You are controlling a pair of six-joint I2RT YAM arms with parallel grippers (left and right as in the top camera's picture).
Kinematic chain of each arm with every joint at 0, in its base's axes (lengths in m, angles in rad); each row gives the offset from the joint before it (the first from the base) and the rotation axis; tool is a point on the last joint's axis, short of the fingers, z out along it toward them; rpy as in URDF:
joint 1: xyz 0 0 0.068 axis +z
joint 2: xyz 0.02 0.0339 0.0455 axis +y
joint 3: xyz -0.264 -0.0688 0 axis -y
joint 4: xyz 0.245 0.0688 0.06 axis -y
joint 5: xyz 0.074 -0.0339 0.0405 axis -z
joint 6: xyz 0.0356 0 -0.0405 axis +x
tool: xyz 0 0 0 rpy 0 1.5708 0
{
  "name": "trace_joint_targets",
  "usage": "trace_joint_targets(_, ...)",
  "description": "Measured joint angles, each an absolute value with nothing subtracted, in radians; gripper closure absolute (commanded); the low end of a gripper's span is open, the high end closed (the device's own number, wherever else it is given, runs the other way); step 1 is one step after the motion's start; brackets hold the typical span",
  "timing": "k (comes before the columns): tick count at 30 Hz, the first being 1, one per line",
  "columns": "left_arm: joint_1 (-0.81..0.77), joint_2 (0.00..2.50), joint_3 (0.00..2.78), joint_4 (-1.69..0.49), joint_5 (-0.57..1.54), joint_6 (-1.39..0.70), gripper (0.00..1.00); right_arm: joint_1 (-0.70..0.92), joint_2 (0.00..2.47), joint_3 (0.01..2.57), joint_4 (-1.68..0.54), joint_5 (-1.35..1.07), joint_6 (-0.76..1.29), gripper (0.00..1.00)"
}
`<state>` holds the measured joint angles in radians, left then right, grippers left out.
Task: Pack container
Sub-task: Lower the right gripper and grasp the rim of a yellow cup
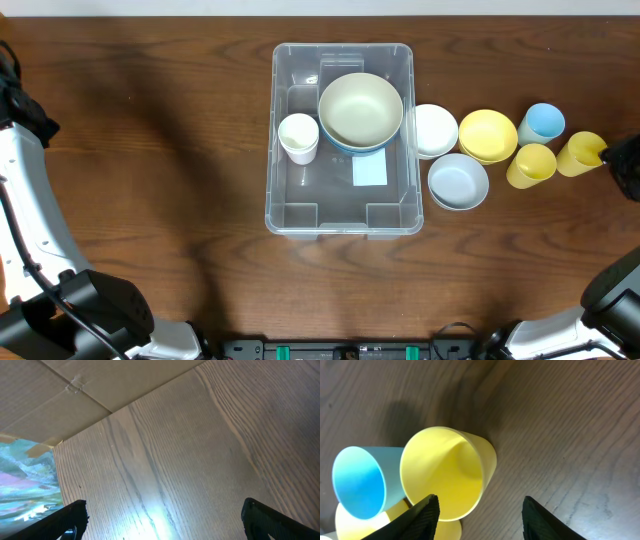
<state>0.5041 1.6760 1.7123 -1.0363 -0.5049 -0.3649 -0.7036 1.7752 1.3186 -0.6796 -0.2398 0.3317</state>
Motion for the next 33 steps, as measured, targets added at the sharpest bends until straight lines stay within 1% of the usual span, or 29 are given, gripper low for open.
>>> trace_joint_targets(3, 0.504, 1.676, 1.712, -1.036, -0.505, -0.365, 0.02, -0.693, 1.775, 1.319, -0.679, -0.228, 0.326, 0.47)
trace_joint_targets(15, 0.504, 1.676, 1.712, -1.036, -0.505, -0.365, 0.02, -0.607, 1.775, 1.318, -0.672, -0.12, 0.324, 0.46)
trace_joint_targets(24, 0.504, 1.676, 1.712, -1.036, -0.505, -0.365, 0.02, -0.604, 1.837, 1.318, -0.666, -0.088, 0.321, 0.45)
trace_joint_targets(27, 0.504, 1.676, 1.712, -1.036, -0.505, -0.365, 0.02, -0.604, 1.859, 1.316, -0.661, -0.089, 0.321, 0.49)
trace_joint_targets(30, 0.504, 1.676, 1.712, -1.036, -0.505, -0.365, 0.02, -0.604, 1.859, 1.314, -0.659, -0.089, 0.318, 0.56)
trace_joint_targets(33, 0.504, 1.676, 1.712, -1.036, -0.505, -0.365, 0.02, -0.604, 1.859, 1.314, -0.662, -0.089, 0.318, 0.73)
